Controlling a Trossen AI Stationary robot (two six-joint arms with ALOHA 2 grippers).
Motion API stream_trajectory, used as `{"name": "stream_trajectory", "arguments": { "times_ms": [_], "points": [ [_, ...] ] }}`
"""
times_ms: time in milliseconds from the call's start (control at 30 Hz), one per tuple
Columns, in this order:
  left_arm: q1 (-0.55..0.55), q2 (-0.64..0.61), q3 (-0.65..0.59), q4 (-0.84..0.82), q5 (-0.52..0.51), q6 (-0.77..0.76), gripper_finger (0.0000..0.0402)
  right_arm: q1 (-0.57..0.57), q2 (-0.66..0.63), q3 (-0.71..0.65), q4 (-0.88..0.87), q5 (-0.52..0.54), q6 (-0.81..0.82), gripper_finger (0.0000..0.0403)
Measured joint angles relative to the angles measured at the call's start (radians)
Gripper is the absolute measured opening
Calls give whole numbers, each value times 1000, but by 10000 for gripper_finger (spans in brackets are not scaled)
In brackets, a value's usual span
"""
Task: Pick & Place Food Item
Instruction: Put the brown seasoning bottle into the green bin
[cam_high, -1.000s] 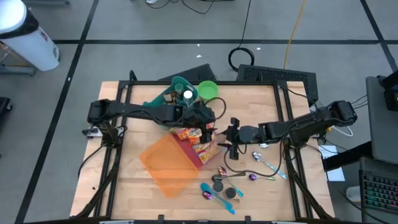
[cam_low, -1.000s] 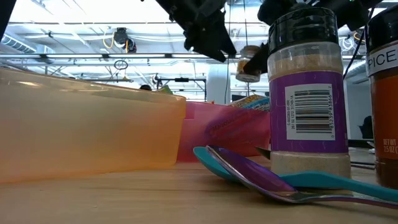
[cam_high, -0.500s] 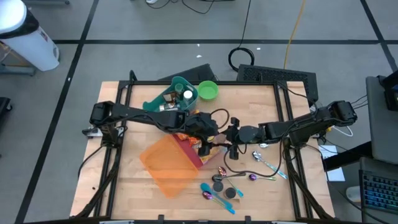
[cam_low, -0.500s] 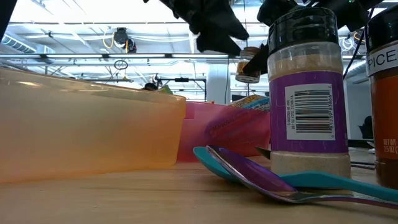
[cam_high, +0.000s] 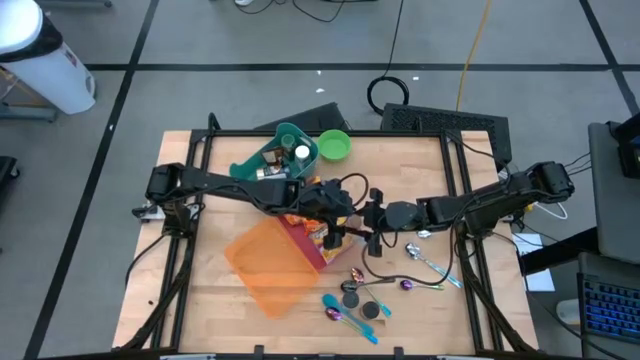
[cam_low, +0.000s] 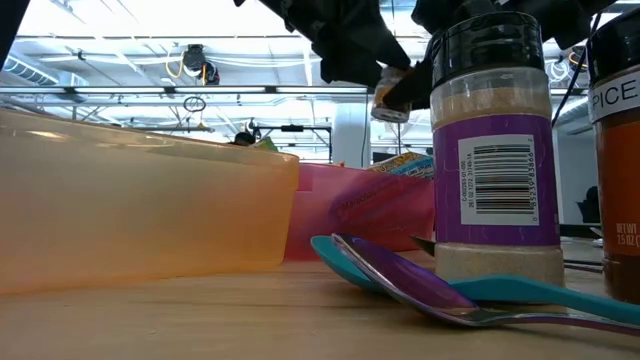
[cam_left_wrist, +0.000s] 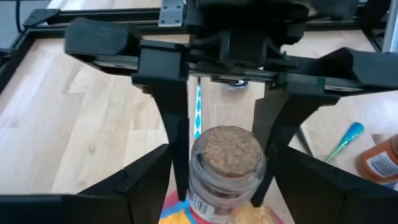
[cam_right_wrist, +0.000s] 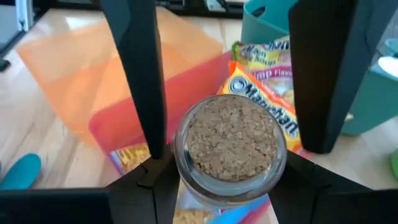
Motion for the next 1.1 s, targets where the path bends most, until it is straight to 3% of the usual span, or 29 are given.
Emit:
{"name": "stream_trajectory", "arguments": {
  "times_ms": [367, 600, 867, 1100],
  "points": [
    [0, 14, 0, 13, 2, 43, 266, 3, 1, -2, 19, -22, -23, 182],
    [0, 14, 0, 2, 38, 68, 171, 3, 1, -2, 20, -23, -31, 182],
    [1, 13, 0, 9, 48, 88, 171, 4, 1, -2, 29, -25, -39, 222],
    [1, 14, 0, 31, 58, 94, 171, 4, 1, 1, 48, -26, -34, 224]
  ]
}}
